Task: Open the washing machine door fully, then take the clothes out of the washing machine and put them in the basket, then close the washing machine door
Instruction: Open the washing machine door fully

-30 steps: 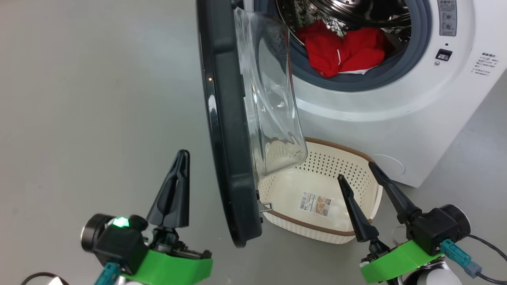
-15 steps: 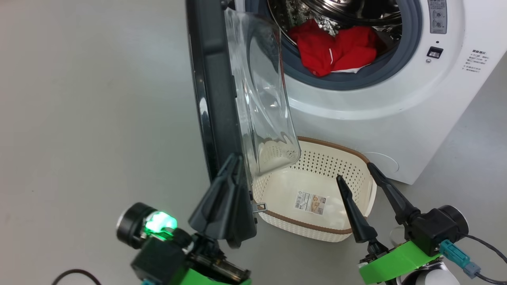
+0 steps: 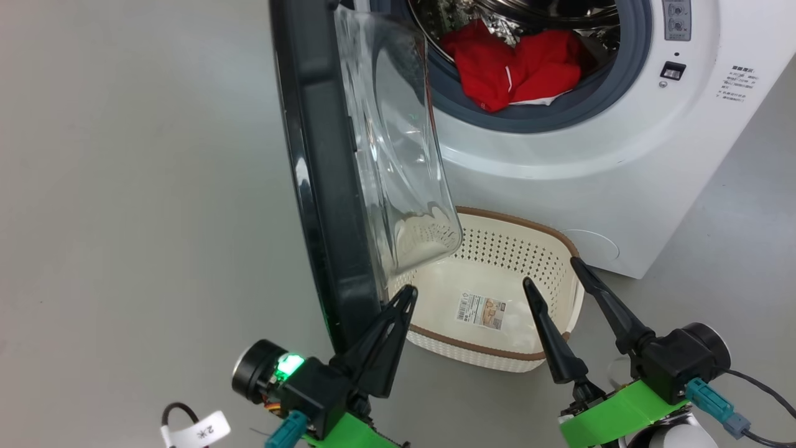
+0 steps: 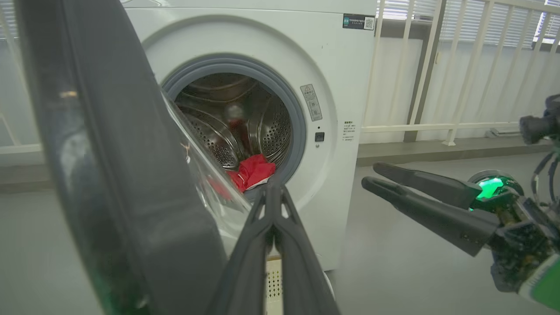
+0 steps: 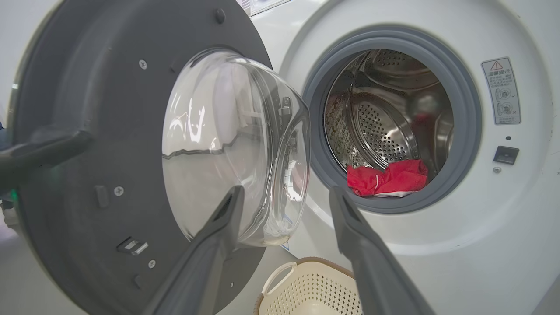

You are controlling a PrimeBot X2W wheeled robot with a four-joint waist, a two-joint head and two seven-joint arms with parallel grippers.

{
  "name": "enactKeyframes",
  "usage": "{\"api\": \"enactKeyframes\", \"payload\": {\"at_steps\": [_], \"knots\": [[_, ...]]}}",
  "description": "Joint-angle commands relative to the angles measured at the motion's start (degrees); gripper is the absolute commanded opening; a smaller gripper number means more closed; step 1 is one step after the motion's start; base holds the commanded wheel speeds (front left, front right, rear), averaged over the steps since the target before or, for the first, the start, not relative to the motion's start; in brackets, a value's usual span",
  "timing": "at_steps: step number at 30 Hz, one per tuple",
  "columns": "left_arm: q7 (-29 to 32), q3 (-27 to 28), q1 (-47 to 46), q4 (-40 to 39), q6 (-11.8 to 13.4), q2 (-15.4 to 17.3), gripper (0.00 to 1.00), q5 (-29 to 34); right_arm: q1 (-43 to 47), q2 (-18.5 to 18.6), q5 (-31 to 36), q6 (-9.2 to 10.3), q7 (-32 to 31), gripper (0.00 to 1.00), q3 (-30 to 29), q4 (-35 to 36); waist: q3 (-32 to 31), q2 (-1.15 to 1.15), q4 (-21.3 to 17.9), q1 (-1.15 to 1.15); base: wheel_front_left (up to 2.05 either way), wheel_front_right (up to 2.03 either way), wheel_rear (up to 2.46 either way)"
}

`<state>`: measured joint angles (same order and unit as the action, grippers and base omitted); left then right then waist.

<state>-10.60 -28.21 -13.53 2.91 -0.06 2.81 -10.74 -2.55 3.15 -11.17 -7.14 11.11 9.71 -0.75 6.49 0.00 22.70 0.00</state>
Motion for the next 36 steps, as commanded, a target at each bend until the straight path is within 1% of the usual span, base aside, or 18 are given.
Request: {"api": "enactKeyframes", "payload": {"at_steps": [1, 6, 12, 15, 30, 36], "knots": [[0.01, 1.84, -2.10, -0.50, 0.16, 0.51, 0.00, -0.12, -1.19, -0.27, -0.61, -0.35, 0.33, 1.00, 1.08, 1.74, 0.10, 0.00, -0.03, 0.00, 0.00, 0.00, 0.00], [-0.63, 2.94, -2.53, 2.58, 1.73, 0.46, 0.00, -0.66, -1.20, -0.27, -0.56, -0.35, 0.20, 1.00, 0.98, 1.88, 0.33, 0.00, 0.00, 0.00, 0.00, 0.00, 0.00], [-1.21, 4.43, -2.47, 3.43, 3.20, 0.66, 0.00, -1.27, -1.11, -0.27, -0.54, -0.35, 0.13, 1.00, 0.92, 1.99, 0.46, 0.00, 0.35, 0.00, 0.00, 0.00, 0.00], [-1.52, 5.83, -1.80, 3.54, 4.34, 1.18, 0.00, -1.88, -1.09, -0.27, -0.62, -0.35, 0.11, 1.00, 0.92, 2.02, 0.46, 0.00, 0.80, 0.00, 0.00, 0.00, 0.00], [-2.00, 11.37, 1.29, 2.33, 8.32, 4.10, 0.00, -3.91, -0.94, -0.27, -0.63, -0.35, -0.11, 1.00, 0.90, 2.13, 0.40, 0.00, 2.62, 0.00, 0.00, 0.00, 0.00], [-2.41, 13.63, 1.75, 3.09, 9.09, 5.22, 0.00, -5.11, -0.94, -0.27, -0.45, -0.35, -0.39, 1.00, 0.92, 2.28, 0.65, 0.00, 3.18, 0.00, 0.00, 0.00, 0.00]]}}
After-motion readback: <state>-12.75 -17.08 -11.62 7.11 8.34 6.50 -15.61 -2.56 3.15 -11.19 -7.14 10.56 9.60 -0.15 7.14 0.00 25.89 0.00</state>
